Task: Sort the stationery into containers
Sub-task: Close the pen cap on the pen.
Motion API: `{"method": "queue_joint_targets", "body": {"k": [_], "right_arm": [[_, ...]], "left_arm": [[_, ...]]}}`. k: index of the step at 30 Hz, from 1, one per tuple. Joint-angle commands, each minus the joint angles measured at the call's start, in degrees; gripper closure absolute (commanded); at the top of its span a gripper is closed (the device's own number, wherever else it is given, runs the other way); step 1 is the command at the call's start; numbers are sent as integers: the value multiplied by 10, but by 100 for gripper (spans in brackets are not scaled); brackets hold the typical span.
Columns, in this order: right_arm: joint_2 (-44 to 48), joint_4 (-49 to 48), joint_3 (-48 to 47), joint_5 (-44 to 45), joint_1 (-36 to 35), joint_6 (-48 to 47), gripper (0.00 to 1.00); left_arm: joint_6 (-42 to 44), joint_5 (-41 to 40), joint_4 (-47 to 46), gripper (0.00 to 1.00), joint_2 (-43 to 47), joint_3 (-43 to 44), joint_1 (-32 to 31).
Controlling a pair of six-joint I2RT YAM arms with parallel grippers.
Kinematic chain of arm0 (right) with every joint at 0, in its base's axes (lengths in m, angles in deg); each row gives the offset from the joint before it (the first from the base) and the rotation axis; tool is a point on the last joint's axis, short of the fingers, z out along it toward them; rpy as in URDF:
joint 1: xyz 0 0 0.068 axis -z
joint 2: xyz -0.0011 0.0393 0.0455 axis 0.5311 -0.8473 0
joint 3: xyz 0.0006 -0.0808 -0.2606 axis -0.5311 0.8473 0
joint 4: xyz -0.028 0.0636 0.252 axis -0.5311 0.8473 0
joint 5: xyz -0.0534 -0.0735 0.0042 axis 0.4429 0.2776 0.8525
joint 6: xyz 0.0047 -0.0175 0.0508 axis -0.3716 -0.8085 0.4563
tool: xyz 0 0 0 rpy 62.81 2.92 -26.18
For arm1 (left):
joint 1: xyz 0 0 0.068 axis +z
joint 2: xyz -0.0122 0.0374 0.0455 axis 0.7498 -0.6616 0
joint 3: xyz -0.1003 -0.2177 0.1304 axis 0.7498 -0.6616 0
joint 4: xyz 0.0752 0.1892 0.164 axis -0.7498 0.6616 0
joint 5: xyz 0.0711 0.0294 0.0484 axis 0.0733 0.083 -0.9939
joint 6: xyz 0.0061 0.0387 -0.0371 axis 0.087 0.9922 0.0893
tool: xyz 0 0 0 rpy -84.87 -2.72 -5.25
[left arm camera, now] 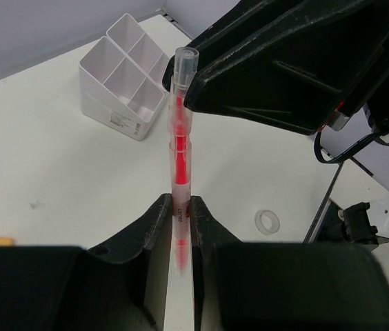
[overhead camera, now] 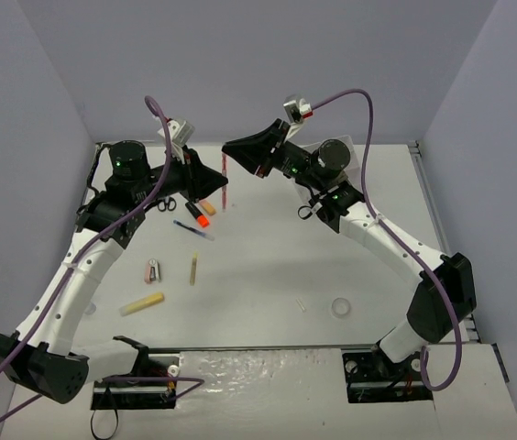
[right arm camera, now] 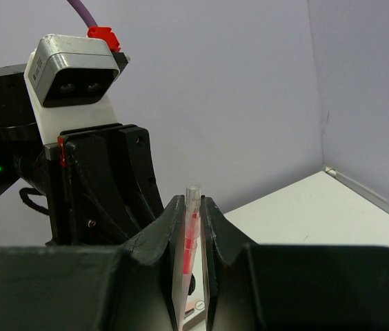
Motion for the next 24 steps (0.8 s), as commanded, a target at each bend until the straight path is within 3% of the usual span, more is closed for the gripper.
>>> {"method": "queue_joint_targets", "body": {"k": [1, 24], "right_arm": [[-9, 18, 10, -48, -22, -6, 100], [10, 121, 85, 16, -52, -107, 100]], "left_arm": [[15, -4, -123, 100, 17, 34, 6], [36, -6, -120, 100, 24, 38, 38]]}}
